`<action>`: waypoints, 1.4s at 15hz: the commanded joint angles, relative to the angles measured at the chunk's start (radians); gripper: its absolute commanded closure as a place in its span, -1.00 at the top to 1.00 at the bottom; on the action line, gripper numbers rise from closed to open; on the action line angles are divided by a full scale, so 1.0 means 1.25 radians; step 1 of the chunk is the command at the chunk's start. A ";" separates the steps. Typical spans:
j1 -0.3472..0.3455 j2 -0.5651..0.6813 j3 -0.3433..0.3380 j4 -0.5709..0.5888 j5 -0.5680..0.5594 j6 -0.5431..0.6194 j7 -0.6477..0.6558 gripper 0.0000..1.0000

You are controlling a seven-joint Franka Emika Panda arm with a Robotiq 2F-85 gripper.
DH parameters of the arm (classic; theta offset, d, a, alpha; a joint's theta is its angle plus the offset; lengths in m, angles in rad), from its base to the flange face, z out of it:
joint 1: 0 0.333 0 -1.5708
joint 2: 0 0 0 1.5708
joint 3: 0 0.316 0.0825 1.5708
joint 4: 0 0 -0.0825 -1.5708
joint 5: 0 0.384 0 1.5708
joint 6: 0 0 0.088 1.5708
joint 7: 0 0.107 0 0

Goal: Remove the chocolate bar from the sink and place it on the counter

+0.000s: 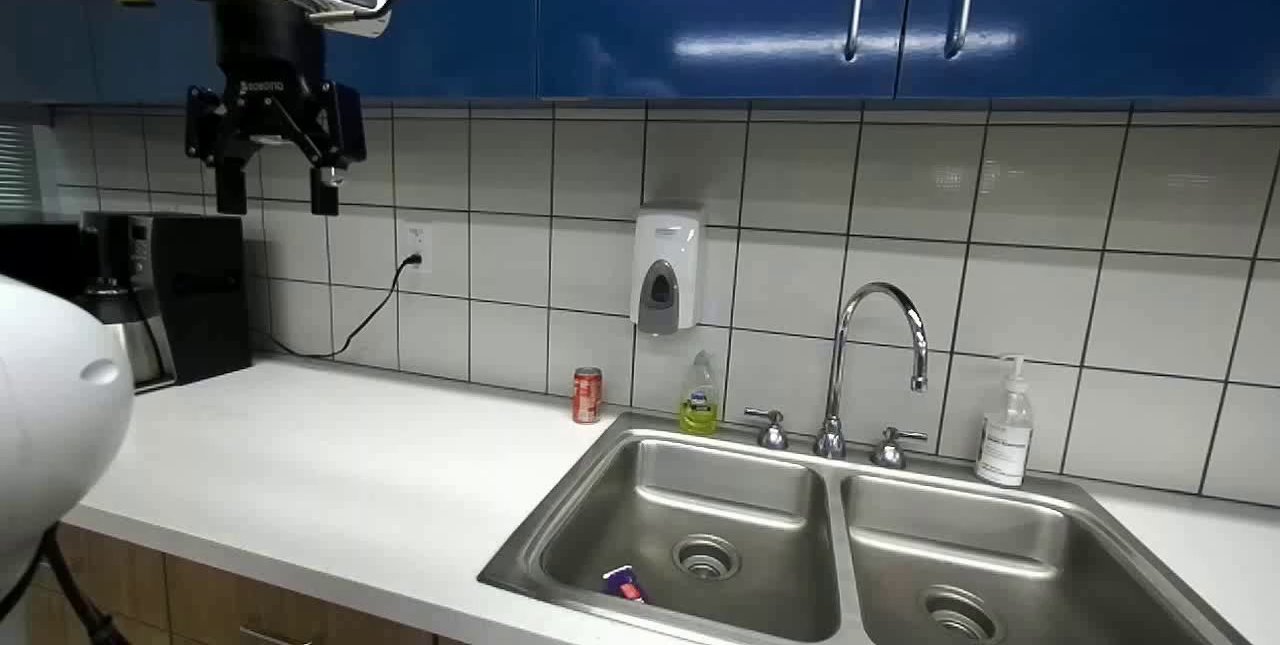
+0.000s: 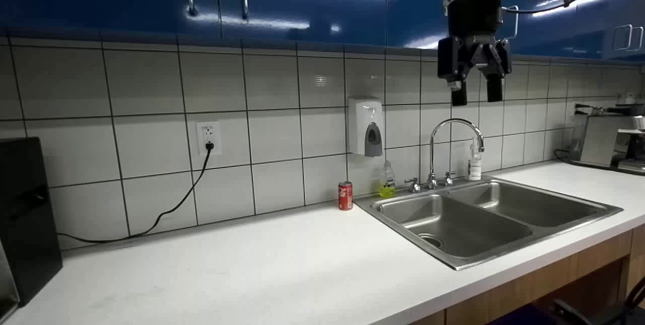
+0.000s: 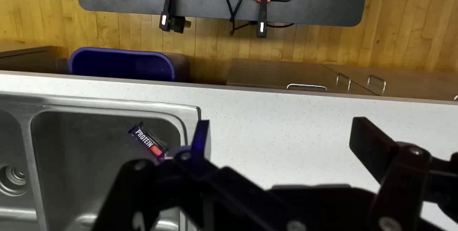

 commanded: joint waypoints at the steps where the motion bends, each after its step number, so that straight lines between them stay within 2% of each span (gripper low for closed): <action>1: -0.001 0.001 0.001 0.002 0.000 -0.001 0.000 1.00; 5: -0.001 0.001 0.001 0.002 0.000 -0.001 0.000 1.00; 10: -0.020 -0.009 -0.029 -0.024 0.002 0.100 0.003 1.00; 15: -0.050 0.022 -0.084 -0.045 -0.012 0.162 -0.018 1.00; 21: -0.116 0.129 -0.170 -0.052 -0.060 0.283 -0.056 1.00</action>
